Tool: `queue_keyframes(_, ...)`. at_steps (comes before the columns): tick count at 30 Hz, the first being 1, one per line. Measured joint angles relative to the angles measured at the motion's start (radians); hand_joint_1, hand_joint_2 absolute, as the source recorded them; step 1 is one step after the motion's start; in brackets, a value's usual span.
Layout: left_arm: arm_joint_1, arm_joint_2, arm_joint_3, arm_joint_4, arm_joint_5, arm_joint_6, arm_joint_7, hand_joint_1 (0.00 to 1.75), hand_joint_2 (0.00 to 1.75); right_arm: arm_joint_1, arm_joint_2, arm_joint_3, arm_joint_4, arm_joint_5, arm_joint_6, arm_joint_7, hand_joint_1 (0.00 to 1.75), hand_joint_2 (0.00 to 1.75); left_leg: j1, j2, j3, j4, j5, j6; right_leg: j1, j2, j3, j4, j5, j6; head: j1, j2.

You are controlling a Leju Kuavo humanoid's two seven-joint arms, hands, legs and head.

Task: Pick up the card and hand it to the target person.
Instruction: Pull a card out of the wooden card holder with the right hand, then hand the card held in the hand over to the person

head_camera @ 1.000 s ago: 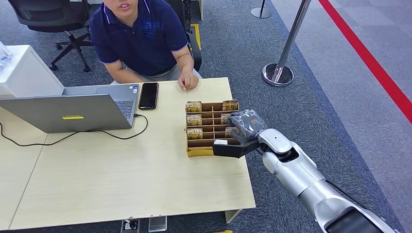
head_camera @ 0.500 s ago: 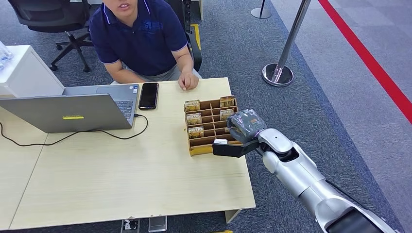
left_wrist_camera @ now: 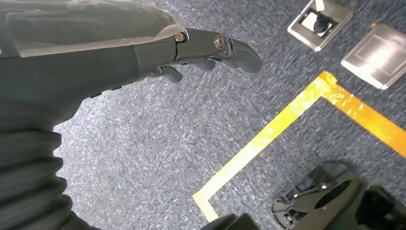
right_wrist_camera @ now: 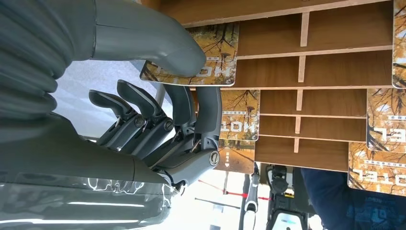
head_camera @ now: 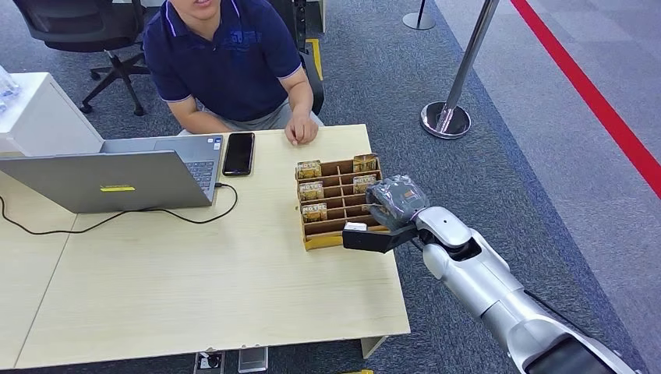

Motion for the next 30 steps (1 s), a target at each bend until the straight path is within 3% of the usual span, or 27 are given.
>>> queue_keyframes(8, -0.004, 0.002, 0.0, 0.0, 0.006, -0.003, -0.001, 0.0, 1.75, 0.014, 0.012, -0.038, -0.057, -0.062, -0.118, -0.043, 1.75, 1.75, 0.0, 0.0, 0.0, 0.0, 0.0, 0.0, 0.0, 0.0, -0.001, 0.0, 0.0, 0.0, -0.001, 0.0)
queue_keyframes(18, 0.0, 0.005, -0.001, 0.0, -0.008, -0.007, -0.014, 0.0, 1.75, 0.089, 0.094, -0.189, -0.215, -0.204, -0.409, -0.222, 1.75, 1.75, 0.0, 0.0, 0.0, 0.0, 0.0, 0.0, 0.0, 0.0, 0.0, 0.0, 0.0, 0.0, 0.001, 0.0)
queue_keyframes(30, -0.002, 0.005, -0.004, 0.0, -0.016, -0.015, 0.002, 0.0, 1.75, 0.068, 0.222, -0.201, -0.12, -0.227, -0.416, -0.266, 1.75, 1.75, 0.0, 0.0, 0.0, 0.0, 0.0, 0.0, 0.0, 0.0, 0.0, 0.001, 0.0, 0.0, 0.0, 0.0)
